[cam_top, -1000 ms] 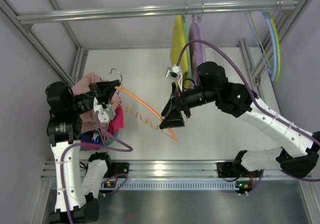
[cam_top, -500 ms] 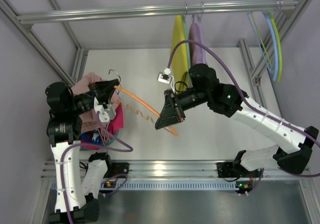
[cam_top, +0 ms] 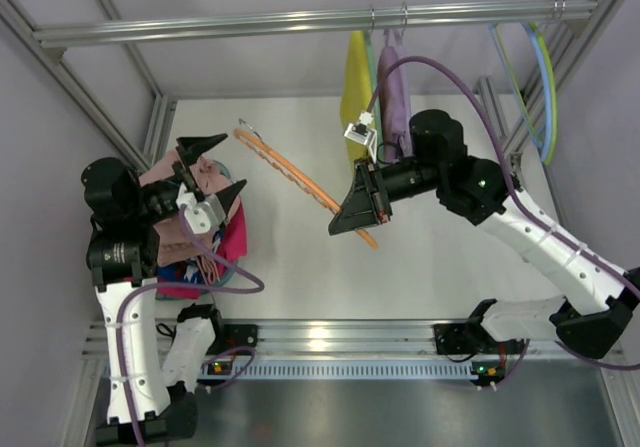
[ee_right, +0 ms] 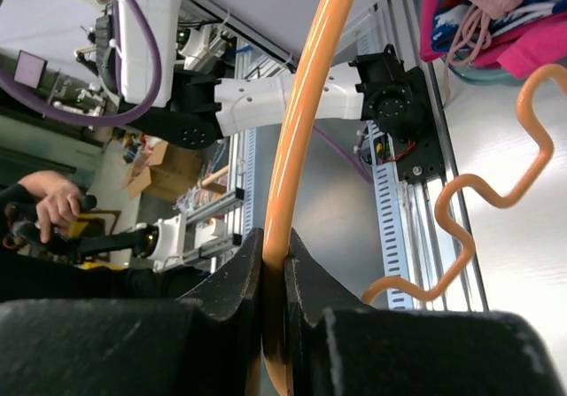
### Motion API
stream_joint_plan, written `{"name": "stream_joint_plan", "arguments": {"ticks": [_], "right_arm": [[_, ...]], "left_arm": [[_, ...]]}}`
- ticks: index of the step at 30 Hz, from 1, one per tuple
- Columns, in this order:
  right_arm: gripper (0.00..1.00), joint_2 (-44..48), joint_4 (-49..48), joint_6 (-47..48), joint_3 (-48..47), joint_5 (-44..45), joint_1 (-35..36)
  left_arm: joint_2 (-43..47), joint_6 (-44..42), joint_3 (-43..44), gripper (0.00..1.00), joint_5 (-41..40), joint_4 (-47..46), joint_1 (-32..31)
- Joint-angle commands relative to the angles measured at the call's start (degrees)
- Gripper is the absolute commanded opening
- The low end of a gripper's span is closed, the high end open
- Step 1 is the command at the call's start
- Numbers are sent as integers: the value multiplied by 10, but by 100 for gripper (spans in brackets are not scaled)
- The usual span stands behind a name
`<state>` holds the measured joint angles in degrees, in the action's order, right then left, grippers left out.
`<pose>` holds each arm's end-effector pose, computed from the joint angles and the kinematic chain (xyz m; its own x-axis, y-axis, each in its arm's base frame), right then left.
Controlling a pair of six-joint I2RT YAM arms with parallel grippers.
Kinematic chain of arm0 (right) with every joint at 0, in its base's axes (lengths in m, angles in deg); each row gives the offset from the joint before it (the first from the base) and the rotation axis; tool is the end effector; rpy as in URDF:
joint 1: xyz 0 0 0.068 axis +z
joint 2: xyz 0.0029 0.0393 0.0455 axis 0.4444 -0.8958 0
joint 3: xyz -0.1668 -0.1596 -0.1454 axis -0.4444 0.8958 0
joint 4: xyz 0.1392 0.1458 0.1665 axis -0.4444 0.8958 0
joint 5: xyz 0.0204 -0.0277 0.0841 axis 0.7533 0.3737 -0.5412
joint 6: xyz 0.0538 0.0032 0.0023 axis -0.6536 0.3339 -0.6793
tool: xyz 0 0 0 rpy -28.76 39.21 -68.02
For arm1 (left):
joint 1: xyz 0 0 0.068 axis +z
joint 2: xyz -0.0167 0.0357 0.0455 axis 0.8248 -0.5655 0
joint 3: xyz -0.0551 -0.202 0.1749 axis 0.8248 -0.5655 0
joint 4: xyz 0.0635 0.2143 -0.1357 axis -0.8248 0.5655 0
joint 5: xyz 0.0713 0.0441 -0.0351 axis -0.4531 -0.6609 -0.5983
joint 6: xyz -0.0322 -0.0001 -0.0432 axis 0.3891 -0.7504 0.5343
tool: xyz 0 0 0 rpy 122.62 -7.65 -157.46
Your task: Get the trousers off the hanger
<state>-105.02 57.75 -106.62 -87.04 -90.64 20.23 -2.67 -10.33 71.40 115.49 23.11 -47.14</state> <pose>0.1563 0.2075 0.4339 -0.7085 -0.2819 -0.6469 -0.6726 -0.0078 0.7400 0.1246 -0.0146 0.4347 0.7084 0.4568 -0.5381 0.4844 0.2400 0.8413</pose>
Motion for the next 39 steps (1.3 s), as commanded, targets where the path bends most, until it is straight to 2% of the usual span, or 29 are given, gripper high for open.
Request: {"name": "stream_joint_plan", "arguments": {"ticks": [1,2,3,4,5,6,7,11,21,28,31,33,36,39], "right_arm": [[0,70,13,73,-53,-27,-13],[0,79,21,77,-53,-27,-22],[0,89,28,79,-48,-28,-35],[0,109,29,79,-44,-29,-61],[0,120,34,80,-39,-30,-72],[0,130,38,89,-39,-31,-92],[0,149,40,90,-39,-31,-101],[0,197,45,75,-44,-42,-162],[0,368,90,37,7,-51,-343],[0,462,168,21,41,-38,-434],[0,488,209,7,58,10,-460],[0,495,199,-27,78,3,-503],[0,480,173,-71,101,-5,-528],[0,411,113,-102,105,-16,-529]], "left_arm": [[-11,89,57,98,24,-12,-1],[-14,108,71,98,21,-18,-1],[-15,202,85,98,14,-86,-1],[-17,280,92,98,-29,-128,-1],[-18,438,91,98,-52,-198,0],[-19,503,88,98,-86,-294,-1],[-25,547,93,98,-103,-321,0],[-54,669,132,98,-151,-327,0],[-83,738,128,98,-194,-356,-2],[-77,729,106,98,-198,-360,-2],[-68,718,92,98,-200,-360,-2],[-61,715,85,98,-203,-360,-2],[-52,713,72,98,-197,-360,-2],[-40,709,60,98,-183,-360,-3]]}}
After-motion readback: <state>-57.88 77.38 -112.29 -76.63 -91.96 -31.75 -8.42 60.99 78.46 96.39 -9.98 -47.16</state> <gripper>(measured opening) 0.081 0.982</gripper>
